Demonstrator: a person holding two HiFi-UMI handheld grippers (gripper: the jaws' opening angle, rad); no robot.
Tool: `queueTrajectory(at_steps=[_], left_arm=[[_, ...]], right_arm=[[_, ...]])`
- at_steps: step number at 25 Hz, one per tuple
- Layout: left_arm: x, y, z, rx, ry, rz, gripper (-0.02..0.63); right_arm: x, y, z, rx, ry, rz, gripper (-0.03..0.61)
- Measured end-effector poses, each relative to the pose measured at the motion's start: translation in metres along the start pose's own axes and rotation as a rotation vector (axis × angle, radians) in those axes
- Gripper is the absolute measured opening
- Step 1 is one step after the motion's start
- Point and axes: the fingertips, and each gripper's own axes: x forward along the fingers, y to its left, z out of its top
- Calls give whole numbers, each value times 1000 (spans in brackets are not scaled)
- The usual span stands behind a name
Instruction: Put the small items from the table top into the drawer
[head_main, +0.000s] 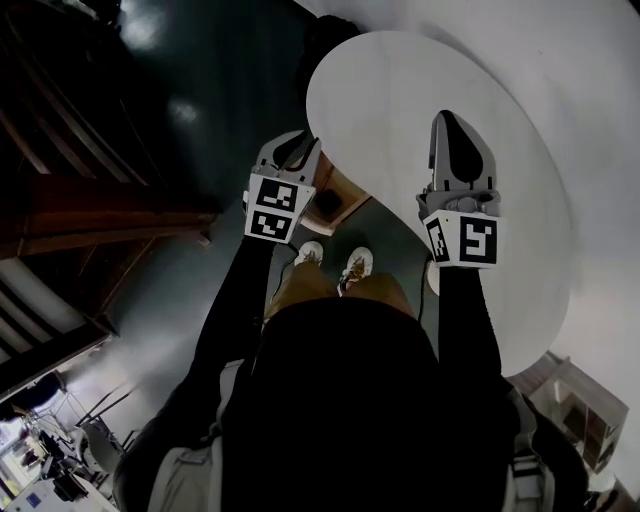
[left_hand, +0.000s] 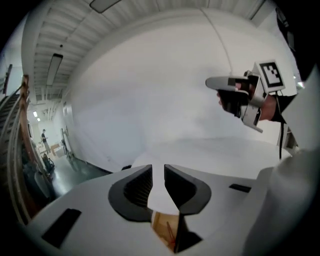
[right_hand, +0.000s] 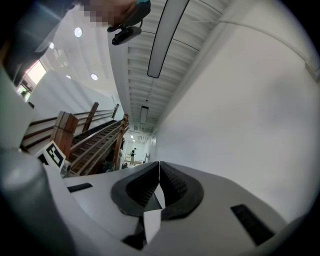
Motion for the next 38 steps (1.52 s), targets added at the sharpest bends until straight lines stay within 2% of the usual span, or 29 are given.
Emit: queueTrajectory(at_steps=[7, 9, 11, 17, 38], left_arm=[[-69, 6, 125, 50, -319, 76, 15], [-86, 6, 143, 62, -386, 98, 15], [-94, 6, 151, 64, -419, 116, 14], [-99, -1, 160, 52, -458, 133, 14], [-91, -26, 175, 77, -496, 94, 14]], right_arm=[[-1, 10, 21, -24, -44, 37, 28], [-2, 14, 25, -31, -56, 45, 28], [-4, 17, 28, -35, -62, 53, 28], [-13, 16, 28, -86, -34, 69, 26], [-30, -2, 28, -82, -33, 42, 26]])
